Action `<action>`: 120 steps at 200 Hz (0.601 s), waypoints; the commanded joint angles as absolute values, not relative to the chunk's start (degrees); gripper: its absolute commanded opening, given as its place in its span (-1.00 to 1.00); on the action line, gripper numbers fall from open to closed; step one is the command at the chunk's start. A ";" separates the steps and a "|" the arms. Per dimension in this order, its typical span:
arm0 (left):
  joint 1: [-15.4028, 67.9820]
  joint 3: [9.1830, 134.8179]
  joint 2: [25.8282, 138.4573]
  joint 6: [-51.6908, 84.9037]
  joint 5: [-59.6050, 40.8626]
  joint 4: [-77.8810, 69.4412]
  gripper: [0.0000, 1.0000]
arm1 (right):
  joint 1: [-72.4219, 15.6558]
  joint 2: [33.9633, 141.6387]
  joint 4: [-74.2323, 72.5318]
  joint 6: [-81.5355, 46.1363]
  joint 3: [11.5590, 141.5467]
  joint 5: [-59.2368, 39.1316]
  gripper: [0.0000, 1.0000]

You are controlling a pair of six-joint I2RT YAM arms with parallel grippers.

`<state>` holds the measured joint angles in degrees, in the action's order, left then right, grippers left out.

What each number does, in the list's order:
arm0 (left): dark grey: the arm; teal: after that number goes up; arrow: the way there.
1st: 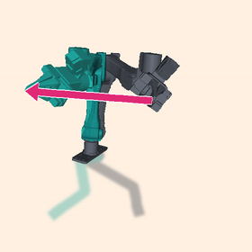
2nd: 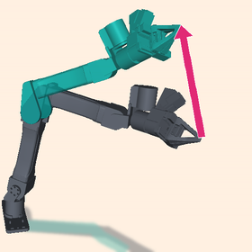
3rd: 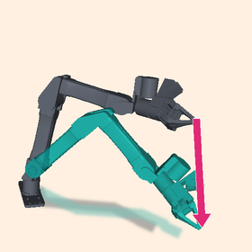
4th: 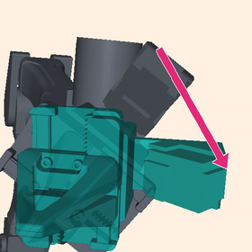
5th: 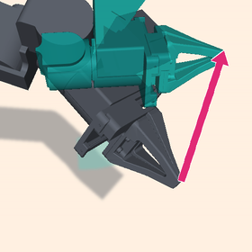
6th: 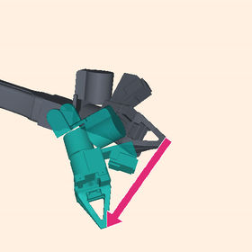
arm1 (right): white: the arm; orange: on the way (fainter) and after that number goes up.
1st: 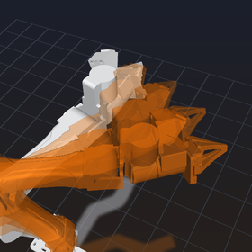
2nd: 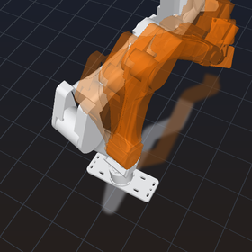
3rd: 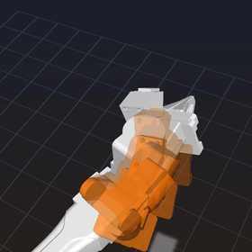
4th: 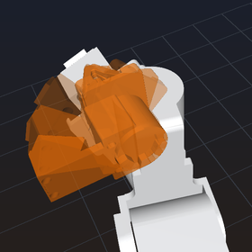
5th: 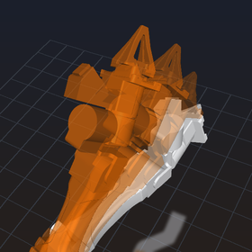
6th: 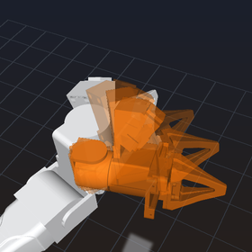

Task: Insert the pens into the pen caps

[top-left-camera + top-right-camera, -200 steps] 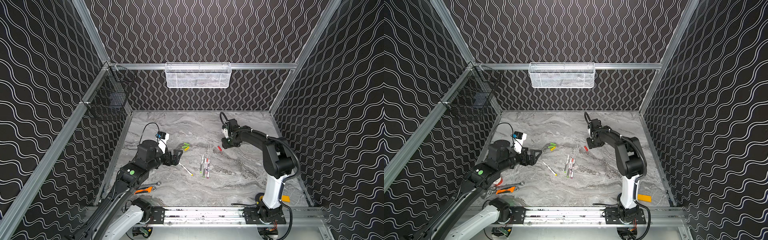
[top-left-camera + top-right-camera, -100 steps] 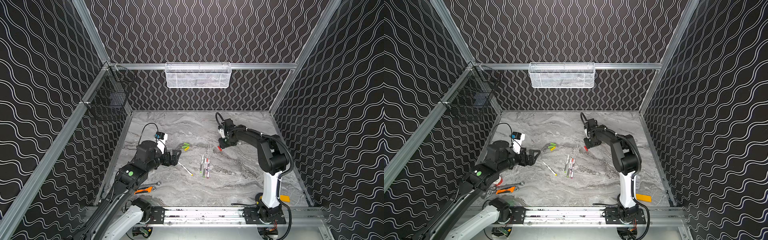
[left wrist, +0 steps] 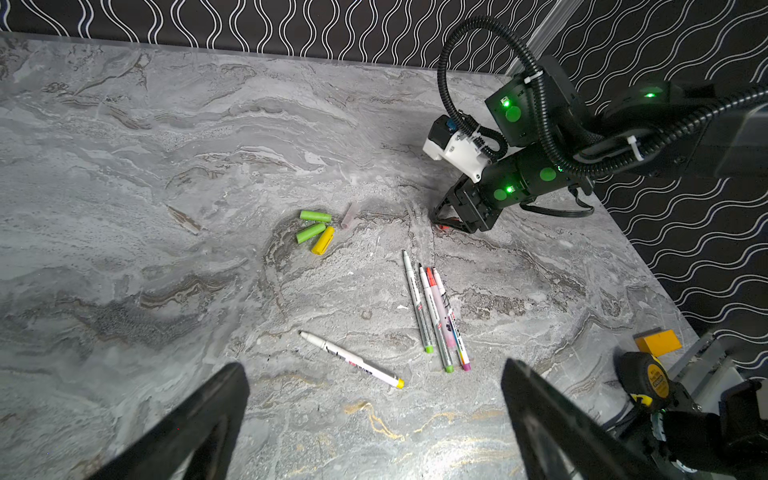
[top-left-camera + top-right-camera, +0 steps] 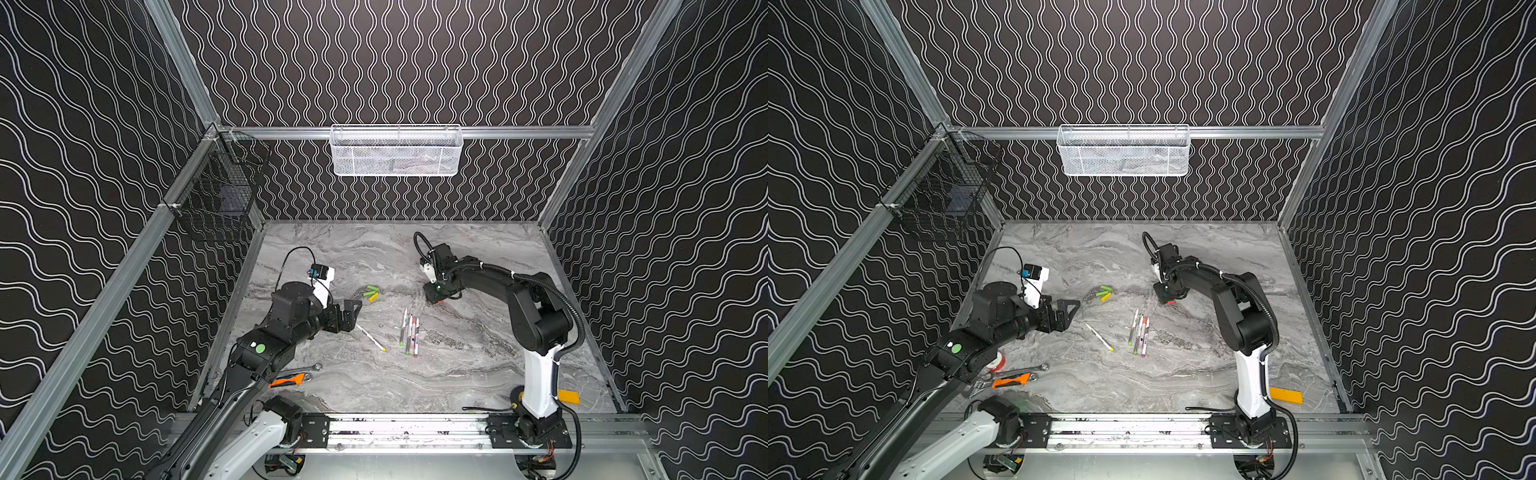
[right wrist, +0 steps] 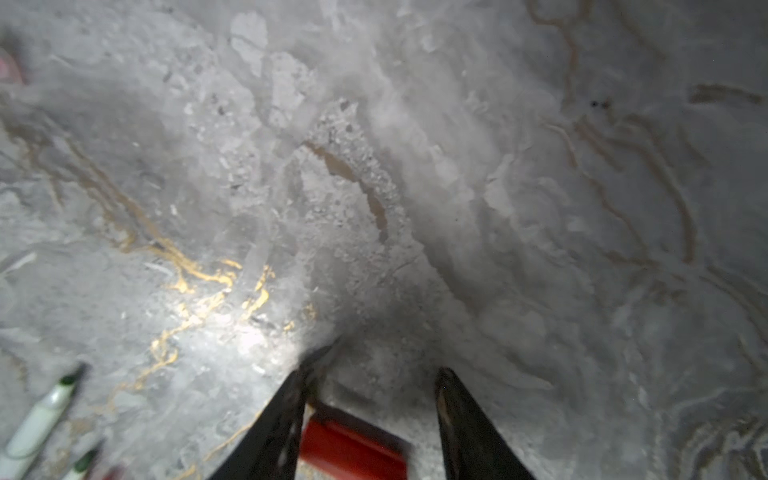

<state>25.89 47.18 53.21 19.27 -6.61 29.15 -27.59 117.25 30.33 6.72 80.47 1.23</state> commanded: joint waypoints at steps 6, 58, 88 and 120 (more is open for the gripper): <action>25.84 47.03 53.32 19.41 -6.81 27.64 0.98 | -28.29 116.26 36.91 7.07 78.61 3.59 0.04; 25.91 46.93 53.70 19.54 -7.45 27.04 0.98 | -29.09 113.28 36.84 6.11 74.96 4.95 0.04; 25.84 46.79 53.26 19.79 -7.65 27.08 0.98 | -29.09 111.09 36.60 4.69 73.56 5.95 0.04; 25.86 46.85 53.23 19.82 -8.00 26.98 0.98 | -29.09 105.84 34.19 2.95 70.36 2.18 0.06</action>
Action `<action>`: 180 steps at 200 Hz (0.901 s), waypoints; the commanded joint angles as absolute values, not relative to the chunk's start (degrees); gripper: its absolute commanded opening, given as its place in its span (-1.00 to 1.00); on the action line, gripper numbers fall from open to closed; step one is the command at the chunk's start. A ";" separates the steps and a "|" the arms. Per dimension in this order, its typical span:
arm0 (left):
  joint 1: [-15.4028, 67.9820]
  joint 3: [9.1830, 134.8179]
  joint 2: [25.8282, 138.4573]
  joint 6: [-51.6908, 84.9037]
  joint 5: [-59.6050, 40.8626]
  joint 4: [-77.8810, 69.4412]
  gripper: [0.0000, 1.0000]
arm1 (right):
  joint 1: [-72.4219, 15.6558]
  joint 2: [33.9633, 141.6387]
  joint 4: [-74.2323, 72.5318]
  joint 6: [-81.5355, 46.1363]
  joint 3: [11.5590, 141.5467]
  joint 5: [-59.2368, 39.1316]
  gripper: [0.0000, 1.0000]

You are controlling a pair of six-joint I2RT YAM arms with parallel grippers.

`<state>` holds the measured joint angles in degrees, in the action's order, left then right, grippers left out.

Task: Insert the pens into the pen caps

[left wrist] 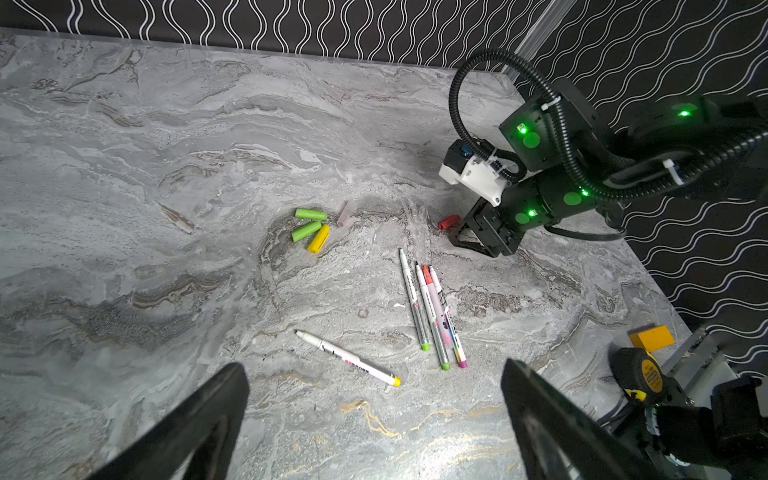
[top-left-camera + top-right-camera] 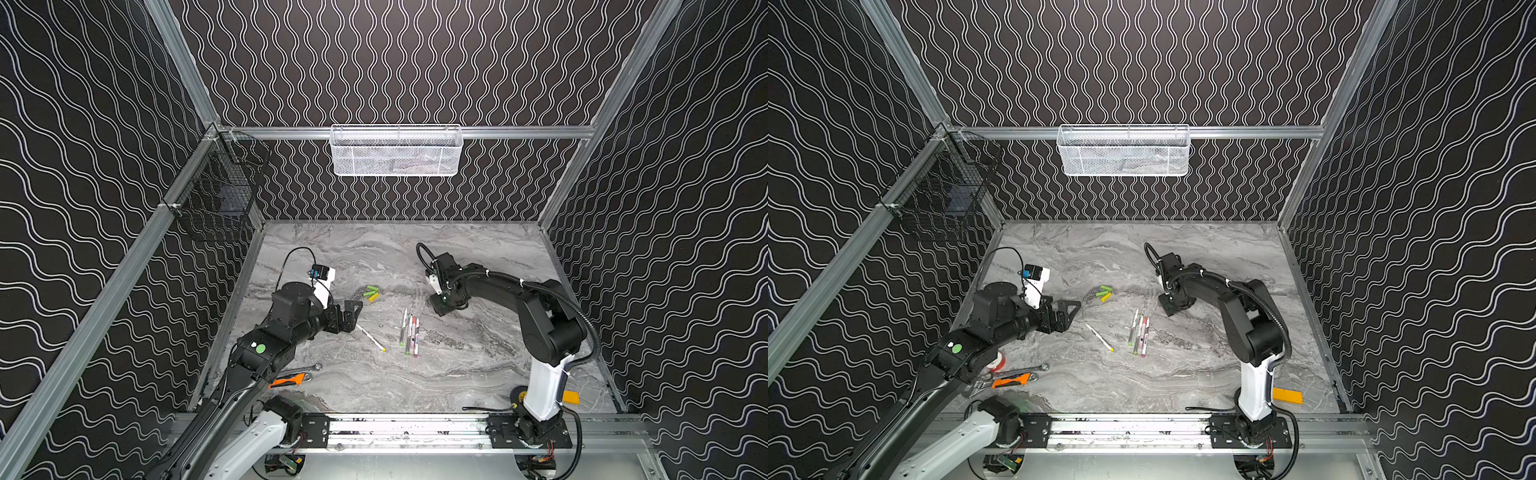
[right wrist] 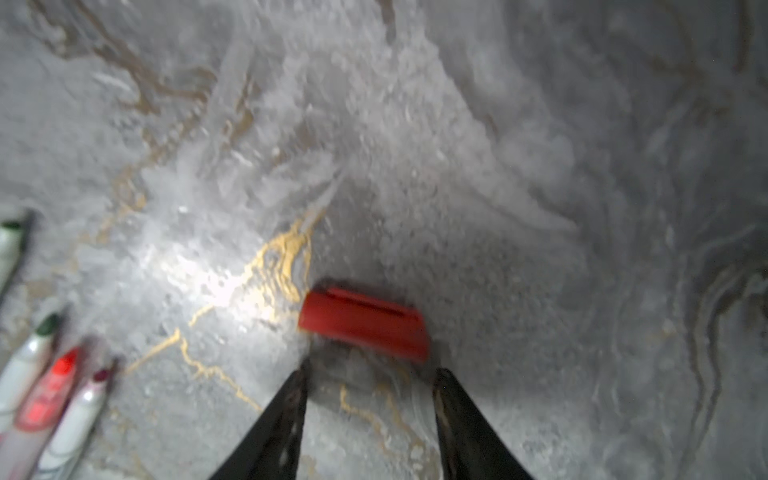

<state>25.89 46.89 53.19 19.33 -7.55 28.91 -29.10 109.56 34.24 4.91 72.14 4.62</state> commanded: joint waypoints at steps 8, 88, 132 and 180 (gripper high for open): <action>25.91 46.93 53.28 19.94 -8.14 26.93 0.98 | -29.00 104.47 33.56 2.35 69.56 1.05 0.10; 25.94 47.58 54.91 20.05 -9.86 25.76 0.98 | -25.33 98.19 26.71 -8.33 63.19 -14.96 0.53; 25.86 48.43 55.47 19.42 -9.71 27.20 0.98 | -22.85 103.13 24.63 -11.04 65.07 -20.02 0.53; 25.94 48.60 54.40 18.71 -8.19 28.79 0.98 | -22.72 107.82 24.05 -12.29 67.90 -20.10 0.54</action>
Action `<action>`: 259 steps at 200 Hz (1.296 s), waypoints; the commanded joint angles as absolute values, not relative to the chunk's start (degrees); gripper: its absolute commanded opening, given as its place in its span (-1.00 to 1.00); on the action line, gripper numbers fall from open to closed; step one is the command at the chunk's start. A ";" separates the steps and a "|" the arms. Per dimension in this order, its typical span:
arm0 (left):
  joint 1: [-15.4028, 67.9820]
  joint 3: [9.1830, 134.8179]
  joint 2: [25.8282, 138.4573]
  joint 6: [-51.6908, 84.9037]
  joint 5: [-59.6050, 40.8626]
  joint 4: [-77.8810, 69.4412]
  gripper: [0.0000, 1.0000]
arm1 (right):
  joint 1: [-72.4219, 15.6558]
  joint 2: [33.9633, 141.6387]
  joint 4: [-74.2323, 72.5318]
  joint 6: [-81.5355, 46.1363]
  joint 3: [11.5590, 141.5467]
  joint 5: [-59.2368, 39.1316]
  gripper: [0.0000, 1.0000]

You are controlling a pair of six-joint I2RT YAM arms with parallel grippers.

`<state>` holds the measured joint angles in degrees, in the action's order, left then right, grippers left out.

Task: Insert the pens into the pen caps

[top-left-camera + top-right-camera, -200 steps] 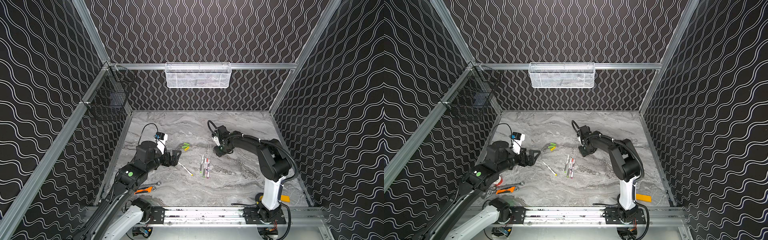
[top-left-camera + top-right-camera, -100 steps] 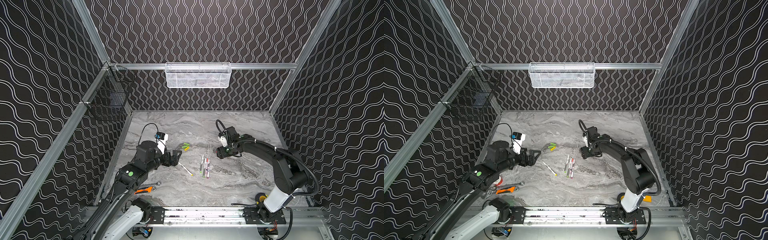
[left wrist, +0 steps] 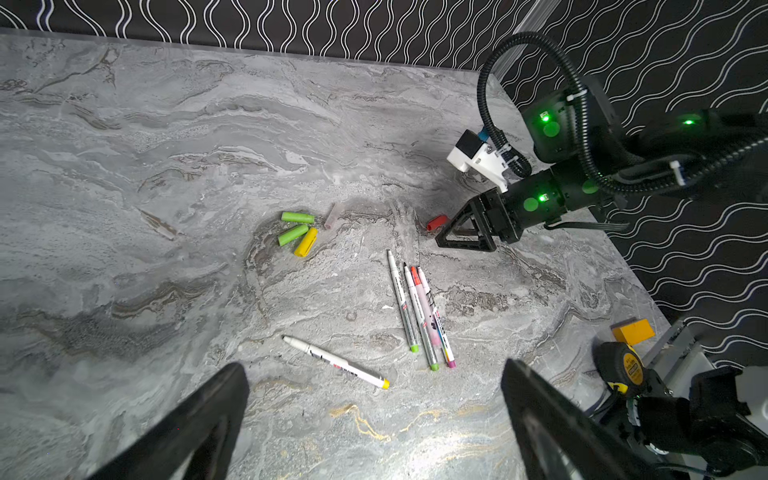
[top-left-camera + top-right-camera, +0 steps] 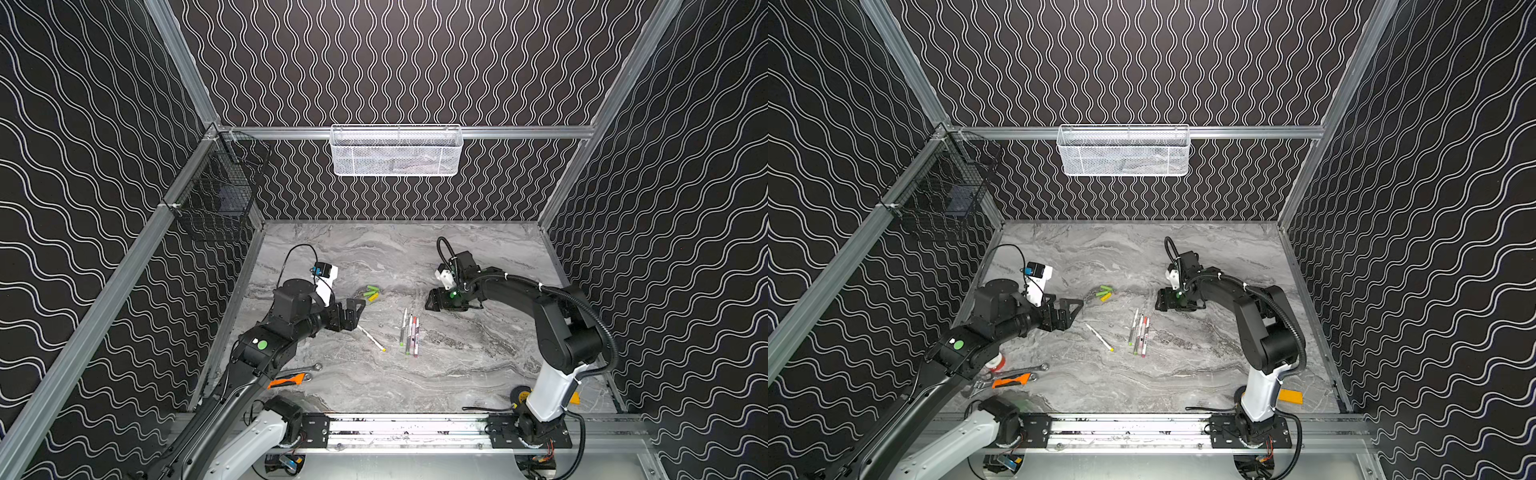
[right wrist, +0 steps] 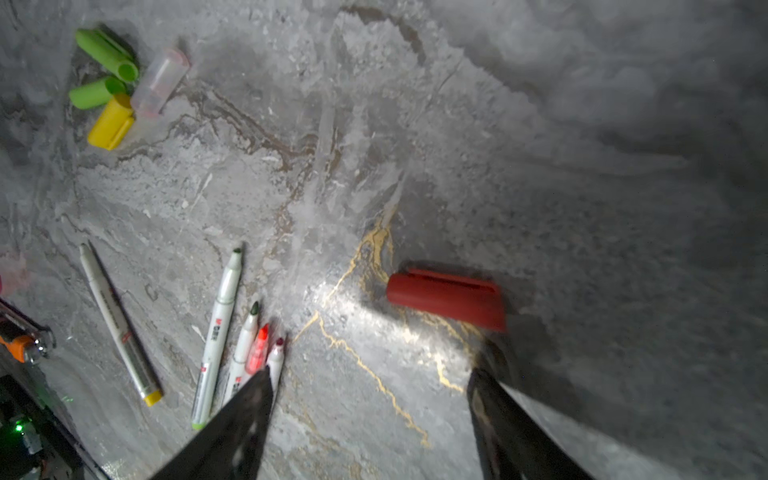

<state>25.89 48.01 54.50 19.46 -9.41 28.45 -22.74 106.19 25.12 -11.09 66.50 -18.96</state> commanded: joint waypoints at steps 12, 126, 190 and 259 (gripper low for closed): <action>25.92 48.69 54.28 18.63 -7.87 29.06 0.98 | -22.66 108.37 24.08 -12.37 68.50 -19.73 0.54; 25.85 49.48 53.83 18.02 -6.86 30.02 0.98 | -24.22 115.94 28.45 -9.75 76.76 -11.93 0.49; 25.90 49.48 55.11 18.85 -8.64 28.24 0.98 | -27.33 113.91 30.41 -10.04 72.01 -2.70 0.10; 25.92 49.22 54.38 18.99 -8.44 28.70 0.97 | -28.94 114.79 33.64 -9.76 72.59 3.76 -0.27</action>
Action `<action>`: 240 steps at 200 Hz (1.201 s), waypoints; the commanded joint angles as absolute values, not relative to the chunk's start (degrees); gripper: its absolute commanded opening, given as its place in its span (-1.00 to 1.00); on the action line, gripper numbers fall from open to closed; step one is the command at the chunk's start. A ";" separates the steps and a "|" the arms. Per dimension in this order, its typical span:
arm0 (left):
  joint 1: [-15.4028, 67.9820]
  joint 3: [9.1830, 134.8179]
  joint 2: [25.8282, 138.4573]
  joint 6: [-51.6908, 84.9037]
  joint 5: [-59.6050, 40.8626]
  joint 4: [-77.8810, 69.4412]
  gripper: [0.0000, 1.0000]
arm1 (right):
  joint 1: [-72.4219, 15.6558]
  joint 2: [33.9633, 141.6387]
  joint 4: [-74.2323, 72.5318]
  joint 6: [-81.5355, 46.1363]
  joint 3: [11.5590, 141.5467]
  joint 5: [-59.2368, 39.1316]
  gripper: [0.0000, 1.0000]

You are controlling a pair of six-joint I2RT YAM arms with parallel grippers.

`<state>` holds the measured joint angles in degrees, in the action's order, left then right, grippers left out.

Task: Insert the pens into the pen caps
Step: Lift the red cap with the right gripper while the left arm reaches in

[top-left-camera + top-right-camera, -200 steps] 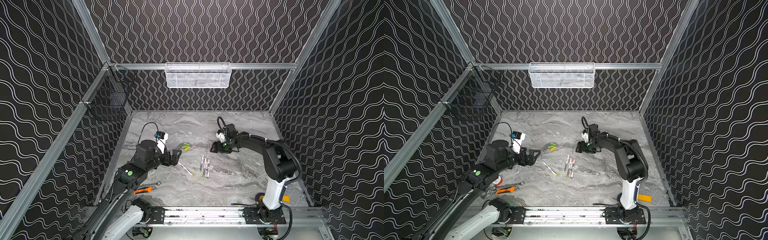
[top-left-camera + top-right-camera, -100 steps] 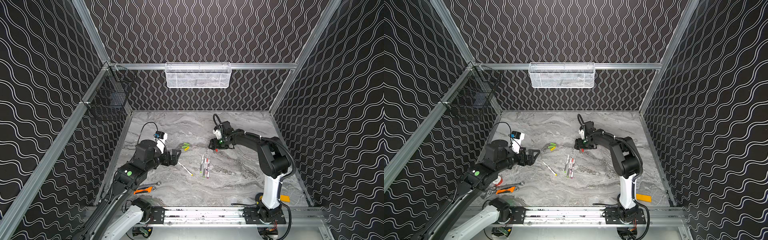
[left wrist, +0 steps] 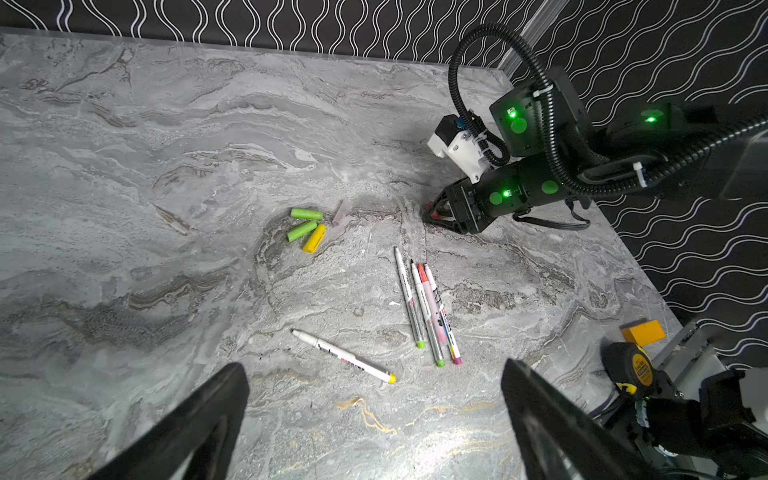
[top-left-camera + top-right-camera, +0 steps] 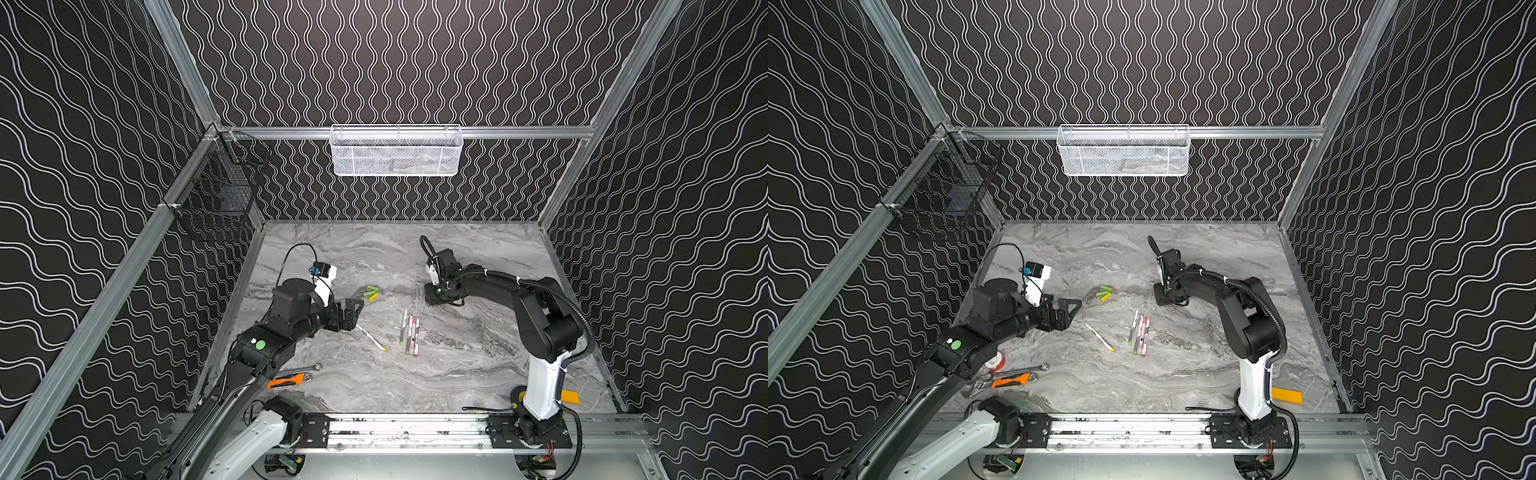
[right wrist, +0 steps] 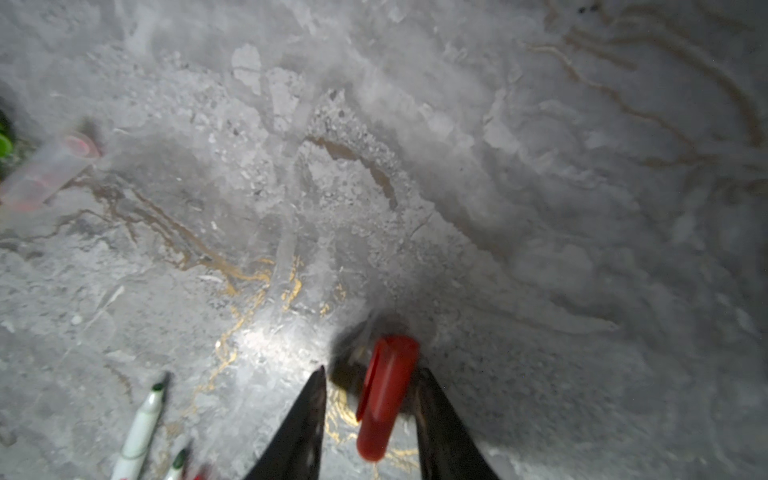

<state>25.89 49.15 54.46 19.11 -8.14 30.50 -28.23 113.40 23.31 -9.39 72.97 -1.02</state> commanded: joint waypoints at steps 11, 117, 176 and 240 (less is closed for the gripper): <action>25.90 49.30 54.42 19.02 -8.44 28.76 0.98 | -29.39 114.60 34.25 -9.60 72.64 4.61 -0.30; 25.90 48.69 54.95 19.44 -9.29 27.50 0.97 | -29.88 113.33 34.12 -9.34 70.29 5.01 -0.43; 25.85 48.43 55.09 19.38 -9.75 27.43 0.98 | -30.24 112.36 31.69 -6.97 69.68 1.89 -0.67; 26.57 45.12 57.86 22.60 -15.02 20.20 0.98 | -30.90 102.09 23.19 -2.92 63.20 -5.80 -0.71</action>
